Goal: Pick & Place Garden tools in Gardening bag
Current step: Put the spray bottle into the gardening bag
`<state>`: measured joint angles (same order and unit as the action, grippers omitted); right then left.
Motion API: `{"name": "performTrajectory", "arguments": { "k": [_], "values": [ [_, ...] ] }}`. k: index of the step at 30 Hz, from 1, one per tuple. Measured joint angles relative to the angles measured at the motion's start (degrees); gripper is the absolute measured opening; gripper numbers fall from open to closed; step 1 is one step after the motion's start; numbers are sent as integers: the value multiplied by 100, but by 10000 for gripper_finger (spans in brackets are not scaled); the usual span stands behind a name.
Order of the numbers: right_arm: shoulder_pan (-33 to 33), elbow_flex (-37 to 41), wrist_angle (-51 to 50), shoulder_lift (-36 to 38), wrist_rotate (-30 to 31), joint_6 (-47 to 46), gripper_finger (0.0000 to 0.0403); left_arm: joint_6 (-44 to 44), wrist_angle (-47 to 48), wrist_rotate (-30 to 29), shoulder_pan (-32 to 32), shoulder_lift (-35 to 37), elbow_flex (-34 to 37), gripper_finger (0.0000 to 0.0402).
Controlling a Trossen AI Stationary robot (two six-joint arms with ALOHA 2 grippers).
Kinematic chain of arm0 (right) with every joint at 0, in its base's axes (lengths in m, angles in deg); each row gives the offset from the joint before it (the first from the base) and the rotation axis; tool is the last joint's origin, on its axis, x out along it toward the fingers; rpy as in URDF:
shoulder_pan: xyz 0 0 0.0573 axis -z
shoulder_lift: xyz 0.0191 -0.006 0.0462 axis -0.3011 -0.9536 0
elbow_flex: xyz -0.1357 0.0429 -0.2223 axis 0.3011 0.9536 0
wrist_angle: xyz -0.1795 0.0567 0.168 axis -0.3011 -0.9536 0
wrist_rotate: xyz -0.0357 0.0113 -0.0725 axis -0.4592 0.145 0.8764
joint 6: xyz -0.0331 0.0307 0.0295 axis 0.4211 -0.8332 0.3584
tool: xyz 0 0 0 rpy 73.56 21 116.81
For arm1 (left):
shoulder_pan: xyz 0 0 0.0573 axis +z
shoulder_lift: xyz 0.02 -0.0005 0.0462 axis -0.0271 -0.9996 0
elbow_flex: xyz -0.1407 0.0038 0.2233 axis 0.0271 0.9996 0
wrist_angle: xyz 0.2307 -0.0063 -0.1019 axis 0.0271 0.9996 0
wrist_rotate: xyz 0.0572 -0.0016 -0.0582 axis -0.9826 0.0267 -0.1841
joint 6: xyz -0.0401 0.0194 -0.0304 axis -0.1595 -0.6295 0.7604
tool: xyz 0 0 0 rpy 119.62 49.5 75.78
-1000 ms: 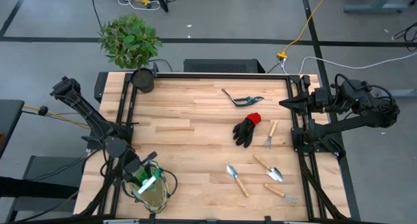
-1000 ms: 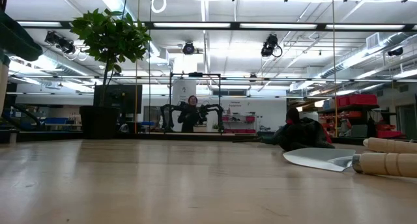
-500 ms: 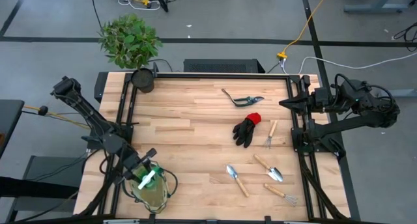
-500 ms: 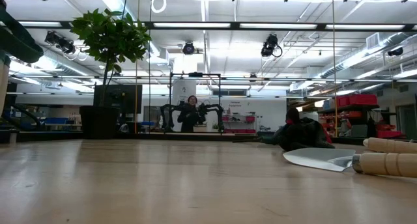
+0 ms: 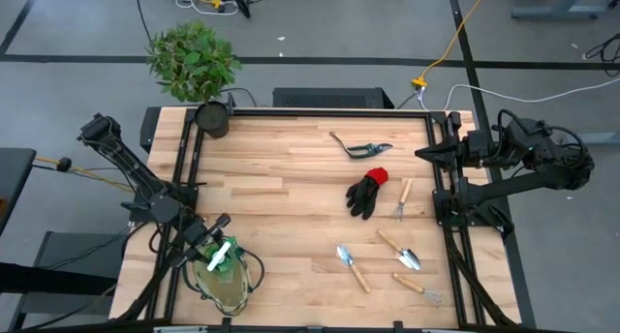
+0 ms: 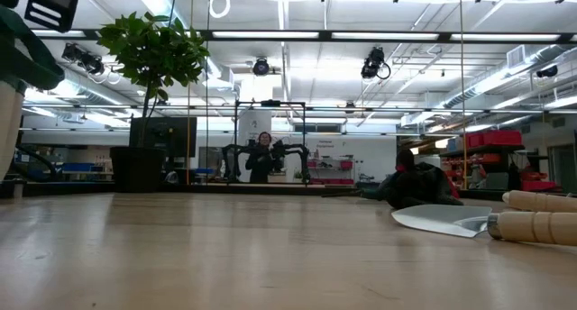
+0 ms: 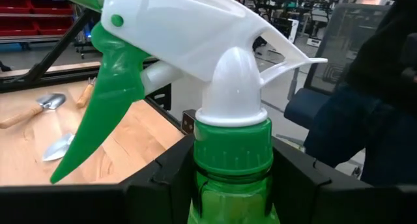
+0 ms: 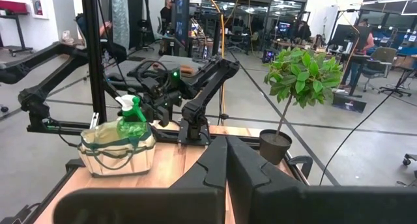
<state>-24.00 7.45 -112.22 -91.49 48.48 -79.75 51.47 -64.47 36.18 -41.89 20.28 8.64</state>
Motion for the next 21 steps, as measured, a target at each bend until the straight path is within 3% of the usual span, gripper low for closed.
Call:
{"name": "performTrajectory", "arguments": {
  "k": [14,21],
  "values": [
    [2,0,-1,0,1,-2,11,450,-14,-88,-16,12,0,168],
    [1,0,-2,0,2,-1,11,446,-15,-513,-172,11,0,168]
  ]
}}
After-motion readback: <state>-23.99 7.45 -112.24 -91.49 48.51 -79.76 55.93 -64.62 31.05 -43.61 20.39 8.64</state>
